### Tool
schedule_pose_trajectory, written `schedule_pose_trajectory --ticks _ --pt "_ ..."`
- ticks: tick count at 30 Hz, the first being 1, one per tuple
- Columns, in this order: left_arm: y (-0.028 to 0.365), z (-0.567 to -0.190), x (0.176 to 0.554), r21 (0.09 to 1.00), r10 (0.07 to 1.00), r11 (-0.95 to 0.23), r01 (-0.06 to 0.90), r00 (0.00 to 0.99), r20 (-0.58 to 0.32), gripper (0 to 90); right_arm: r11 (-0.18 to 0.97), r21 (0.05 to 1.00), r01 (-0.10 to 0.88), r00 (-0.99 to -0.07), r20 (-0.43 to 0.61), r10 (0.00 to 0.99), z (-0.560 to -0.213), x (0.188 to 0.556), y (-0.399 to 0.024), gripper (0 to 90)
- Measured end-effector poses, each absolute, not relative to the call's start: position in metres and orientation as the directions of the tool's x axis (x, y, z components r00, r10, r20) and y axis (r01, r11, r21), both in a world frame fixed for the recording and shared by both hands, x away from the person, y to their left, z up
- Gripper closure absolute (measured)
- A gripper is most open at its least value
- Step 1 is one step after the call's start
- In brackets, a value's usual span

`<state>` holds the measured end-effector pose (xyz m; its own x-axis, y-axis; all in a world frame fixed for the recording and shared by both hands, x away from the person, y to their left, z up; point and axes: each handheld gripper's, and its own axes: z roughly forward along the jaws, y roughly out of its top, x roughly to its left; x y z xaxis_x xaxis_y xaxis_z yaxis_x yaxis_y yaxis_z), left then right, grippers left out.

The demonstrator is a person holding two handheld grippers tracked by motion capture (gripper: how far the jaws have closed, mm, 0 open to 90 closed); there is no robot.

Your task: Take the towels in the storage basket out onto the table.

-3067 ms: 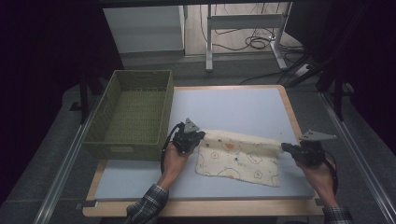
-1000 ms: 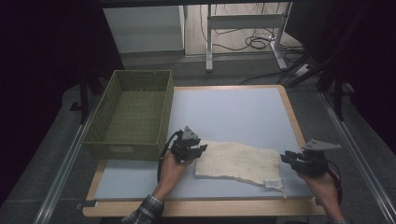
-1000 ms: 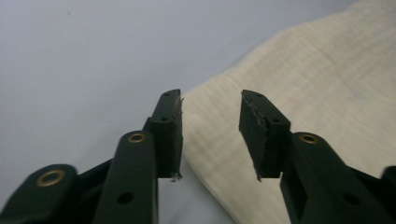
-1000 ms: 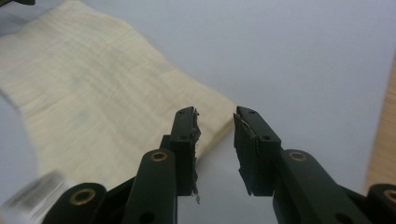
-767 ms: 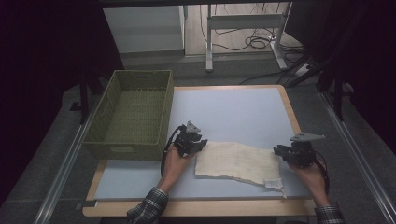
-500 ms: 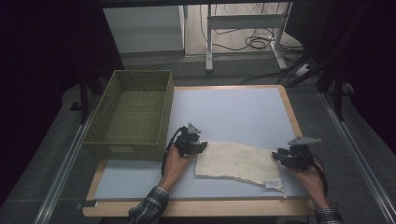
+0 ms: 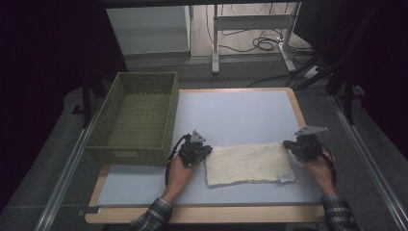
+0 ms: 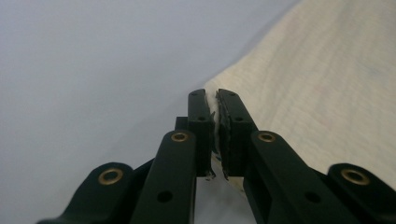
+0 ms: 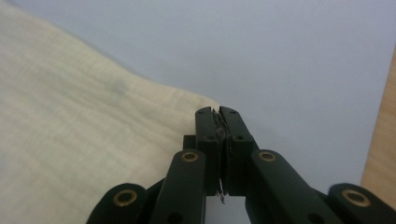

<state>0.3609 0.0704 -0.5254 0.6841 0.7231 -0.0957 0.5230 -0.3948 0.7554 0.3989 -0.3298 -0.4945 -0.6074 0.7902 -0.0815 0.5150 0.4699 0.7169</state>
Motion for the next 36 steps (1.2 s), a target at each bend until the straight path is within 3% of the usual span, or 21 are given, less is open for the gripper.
schedule_pose_trajectory --ticks 7,11,15,22,26,36 --pt "0.074 -0.527 0.352 0.751 0.73 -0.402 0.525 0.678 -0.083 83.0 0.475 0.678 0.561 -0.608 -0.053 0.792 -0.51 0.436 -0.312 86.2" --pt "0.073 -0.526 0.362 0.739 0.743 -0.408 0.536 0.665 -0.073 68.9 0.428 0.7 0.572 -0.59 -0.012 0.807 -0.509 0.431 -0.315 81.3" --pt "0.075 -0.535 0.37 0.714 0.766 -0.413 0.565 0.64 -0.064 66.6 0.395 0.709 0.584 -0.578 0.021 0.816 -0.506 0.423 -0.323 75.7" --pt "0.08 -0.543 0.371 0.744 0.736 -0.394 0.54 0.67 -0.097 52.3 0.37 0.721 0.586 -0.589 0.066 0.806 -0.503 0.404 -0.331 66.7" --pt "0.079 -0.544 0.369 0.75 0.737 -0.401 0.526 0.671 -0.077 51.6 0.362 0.726 0.585 -0.604 0.092 0.792 -0.5 0.39 -0.331 60.5" --pt "0.078 -0.544 0.368 0.753 0.743 -0.404 0.519 0.666 -0.06 51.7 0.399 0.728 0.558 -0.652 0.087 0.753 -0.495 0.358 -0.318 55.9"
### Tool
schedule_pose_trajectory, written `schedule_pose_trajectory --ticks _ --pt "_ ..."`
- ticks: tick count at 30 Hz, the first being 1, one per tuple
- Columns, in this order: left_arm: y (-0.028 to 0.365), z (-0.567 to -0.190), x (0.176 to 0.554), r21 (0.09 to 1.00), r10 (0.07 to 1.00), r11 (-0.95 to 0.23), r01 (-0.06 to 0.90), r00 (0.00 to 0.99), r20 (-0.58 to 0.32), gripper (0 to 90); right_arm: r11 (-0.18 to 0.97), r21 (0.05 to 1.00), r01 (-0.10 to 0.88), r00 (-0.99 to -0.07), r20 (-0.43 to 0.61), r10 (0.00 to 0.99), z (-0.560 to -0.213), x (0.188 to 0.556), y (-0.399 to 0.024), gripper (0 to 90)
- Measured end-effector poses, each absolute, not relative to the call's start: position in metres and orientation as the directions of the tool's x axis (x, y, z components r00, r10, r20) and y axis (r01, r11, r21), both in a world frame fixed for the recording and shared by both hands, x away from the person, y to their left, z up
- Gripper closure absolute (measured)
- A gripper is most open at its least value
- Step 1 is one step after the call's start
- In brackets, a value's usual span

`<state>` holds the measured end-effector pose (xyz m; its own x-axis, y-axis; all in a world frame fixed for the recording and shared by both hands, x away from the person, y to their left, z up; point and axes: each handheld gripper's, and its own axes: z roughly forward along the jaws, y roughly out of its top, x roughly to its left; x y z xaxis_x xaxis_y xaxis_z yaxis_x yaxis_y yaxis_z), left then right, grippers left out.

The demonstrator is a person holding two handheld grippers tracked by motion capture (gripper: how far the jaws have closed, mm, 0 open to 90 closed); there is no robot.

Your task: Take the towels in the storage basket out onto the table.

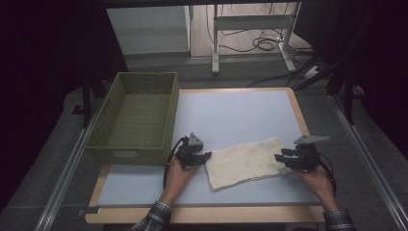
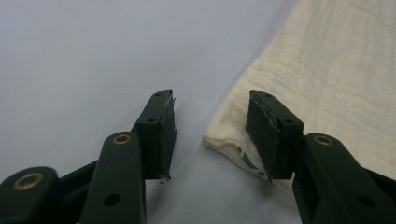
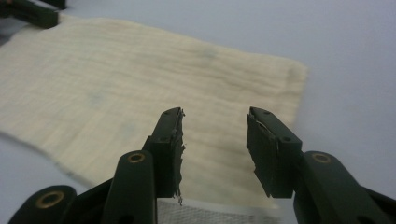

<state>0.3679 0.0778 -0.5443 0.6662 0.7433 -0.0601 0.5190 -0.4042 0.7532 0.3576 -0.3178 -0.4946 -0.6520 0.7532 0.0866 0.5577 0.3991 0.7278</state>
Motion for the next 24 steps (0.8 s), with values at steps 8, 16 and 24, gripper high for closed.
schedule_pose_trajectory --ticks 8,16,24 --pt "0.077 -0.545 0.368 0.748 0.781 -0.384 0.541 0.623 -0.051 38.5 0.426 0.738 0.524 -0.704 0.093 0.704 -0.495 0.34 -0.295 55.8" --pt "0.078 -0.545 0.369 0.746 0.78 -0.377 0.549 0.623 -0.064 38.2 0.463 0.738 0.491 -0.756 0.097 0.647 -0.498 0.332 -0.27 54.5" --pt "0.079 -0.545 0.37 0.747 0.78 -0.374 0.549 0.623 -0.068 38.3 0.499 0.73 0.467 -0.806 0.119 0.579 -0.505 0.323 -0.241 56.4"
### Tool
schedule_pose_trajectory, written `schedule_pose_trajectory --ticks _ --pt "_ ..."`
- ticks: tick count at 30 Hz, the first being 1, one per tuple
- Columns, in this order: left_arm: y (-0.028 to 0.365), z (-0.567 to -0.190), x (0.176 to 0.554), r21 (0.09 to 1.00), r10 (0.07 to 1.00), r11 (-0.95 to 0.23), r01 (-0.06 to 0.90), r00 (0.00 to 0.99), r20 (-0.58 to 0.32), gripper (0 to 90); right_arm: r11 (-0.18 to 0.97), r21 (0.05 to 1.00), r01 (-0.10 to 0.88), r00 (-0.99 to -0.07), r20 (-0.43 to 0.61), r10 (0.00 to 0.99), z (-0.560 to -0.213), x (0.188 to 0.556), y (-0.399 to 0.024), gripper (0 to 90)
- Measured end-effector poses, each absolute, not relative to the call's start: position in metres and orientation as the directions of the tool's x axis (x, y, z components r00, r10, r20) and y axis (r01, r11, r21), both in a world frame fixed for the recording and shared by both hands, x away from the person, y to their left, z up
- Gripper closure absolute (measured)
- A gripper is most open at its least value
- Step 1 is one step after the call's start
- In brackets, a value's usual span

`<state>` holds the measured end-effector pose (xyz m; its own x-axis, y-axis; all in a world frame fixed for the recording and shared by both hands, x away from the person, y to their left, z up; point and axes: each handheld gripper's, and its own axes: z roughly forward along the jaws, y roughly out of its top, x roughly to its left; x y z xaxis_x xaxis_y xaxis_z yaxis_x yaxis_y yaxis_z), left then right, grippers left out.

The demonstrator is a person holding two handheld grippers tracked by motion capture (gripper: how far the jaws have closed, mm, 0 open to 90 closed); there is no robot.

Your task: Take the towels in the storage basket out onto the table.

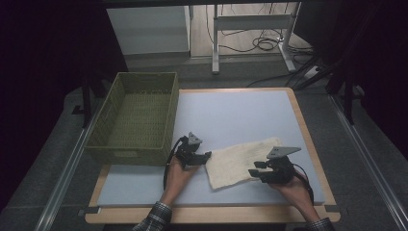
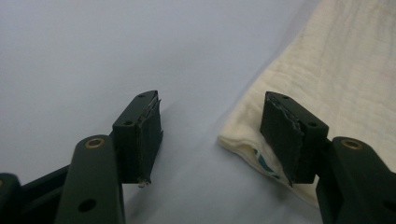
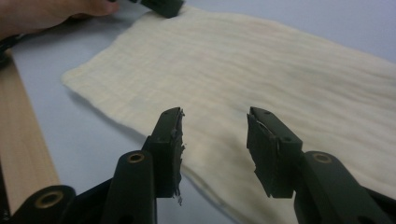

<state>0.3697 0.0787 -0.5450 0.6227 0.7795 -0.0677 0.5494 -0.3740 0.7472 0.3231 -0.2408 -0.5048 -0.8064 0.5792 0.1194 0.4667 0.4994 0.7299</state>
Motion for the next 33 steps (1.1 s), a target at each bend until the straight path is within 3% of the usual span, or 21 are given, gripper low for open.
schedule_pose_trajectory --ticks 18,23,28,33 --pt "0.08 -0.545 0.37 0.744 0.779 -0.377 0.552 0.623 -0.067 38.9 0.605 0.695 0.388 -0.904 0.159 0.397 -0.521 0.294 -0.15 64.6" --pt "0.08 -0.545 0.37 0.743 0.78 -0.377 0.553 0.622 -0.067 39.1 0.624 0.686 0.373 -0.912 0.15 0.381 -0.525 0.292 -0.126 59.7" --pt "0.08 -0.545 0.37 0.743 0.78 -0.376 0.554 0.622 -0.069 39.1 0.658 0.671 0.342 -0.911 0.065 0.407 -0.527 0.289 -0.108 54.2" --pt "0.08 -0.545 0.37 0.742 0.779 -0.375 0.555 0.623 -0.073 38.4 0.698 0.652 0.296 -0.9 -0.053 0.432 -0.526 0.287 -0.102 75.6"
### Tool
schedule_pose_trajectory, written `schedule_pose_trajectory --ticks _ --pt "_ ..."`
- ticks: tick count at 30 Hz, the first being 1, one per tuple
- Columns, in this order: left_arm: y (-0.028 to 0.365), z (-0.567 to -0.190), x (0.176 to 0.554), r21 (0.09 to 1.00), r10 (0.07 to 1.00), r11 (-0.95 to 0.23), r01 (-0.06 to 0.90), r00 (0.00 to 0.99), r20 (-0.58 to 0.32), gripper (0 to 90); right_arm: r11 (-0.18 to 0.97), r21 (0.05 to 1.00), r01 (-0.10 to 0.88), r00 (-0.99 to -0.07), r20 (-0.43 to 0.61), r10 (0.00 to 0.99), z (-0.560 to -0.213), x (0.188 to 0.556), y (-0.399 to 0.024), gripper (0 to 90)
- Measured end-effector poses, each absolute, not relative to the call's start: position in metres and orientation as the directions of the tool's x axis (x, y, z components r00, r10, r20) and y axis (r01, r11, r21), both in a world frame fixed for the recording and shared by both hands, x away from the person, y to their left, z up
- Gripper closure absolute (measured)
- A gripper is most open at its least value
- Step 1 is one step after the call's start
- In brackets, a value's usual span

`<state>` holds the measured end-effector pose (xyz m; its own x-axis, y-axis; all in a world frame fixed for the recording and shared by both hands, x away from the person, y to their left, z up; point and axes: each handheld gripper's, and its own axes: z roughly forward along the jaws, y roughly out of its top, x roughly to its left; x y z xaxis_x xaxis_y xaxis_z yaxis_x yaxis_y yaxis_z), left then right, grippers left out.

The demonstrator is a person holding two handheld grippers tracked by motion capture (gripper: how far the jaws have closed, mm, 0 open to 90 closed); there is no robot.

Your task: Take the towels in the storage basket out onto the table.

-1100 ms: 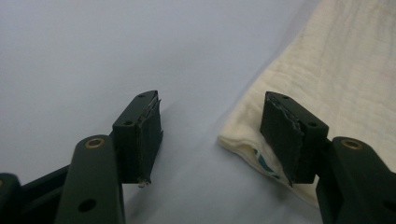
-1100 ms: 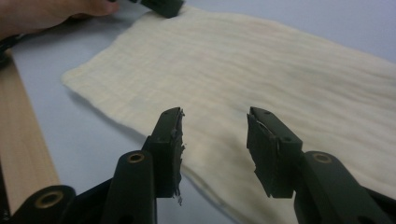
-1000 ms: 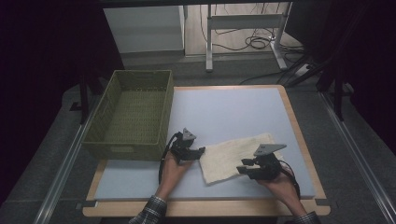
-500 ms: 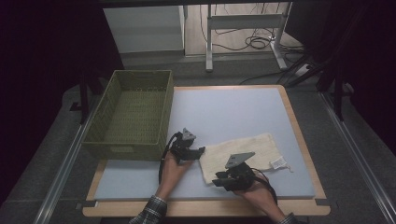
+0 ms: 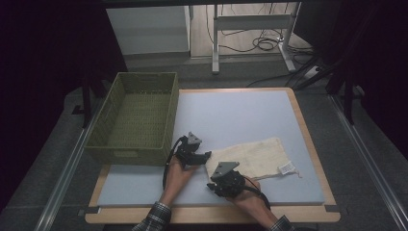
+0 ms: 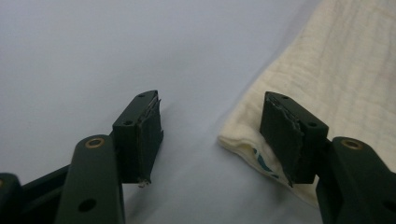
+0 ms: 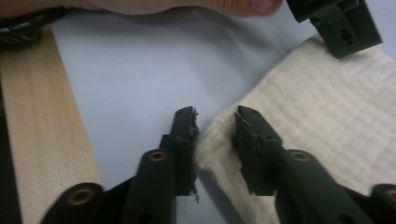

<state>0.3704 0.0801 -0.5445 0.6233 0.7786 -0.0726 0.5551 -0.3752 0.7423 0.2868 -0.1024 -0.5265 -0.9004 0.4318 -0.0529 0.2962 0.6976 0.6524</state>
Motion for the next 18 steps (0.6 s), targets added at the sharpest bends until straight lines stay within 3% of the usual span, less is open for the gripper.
schedule_pose_trajectory --ticks 3,10,18 --pt "0.081 -0.544 0.37 0.748 0.793 -0.355 0.56 0.604 -0.076 44.9 0.706 0.64 0.304 -0.899 -0.053 0.436 -0.525 0.29 -0.104 84.8" --pt "0.079 -0.543 0.367 0.751 0.753 -0.368 0.548 0.65 -0.105 84.9 0.66 0.653 0.372 -0.894 0.061 0.444 -0.525 0.296 -0.11 85.6" --pt "0.082 -0.535 0.351 0.773 0.809 -0.368 0.517 0.587 -0.008 88.2 0.629 0.685 0.367 -0.904 0.103 0.415 -0.521 0.297 -0.098 85.6"
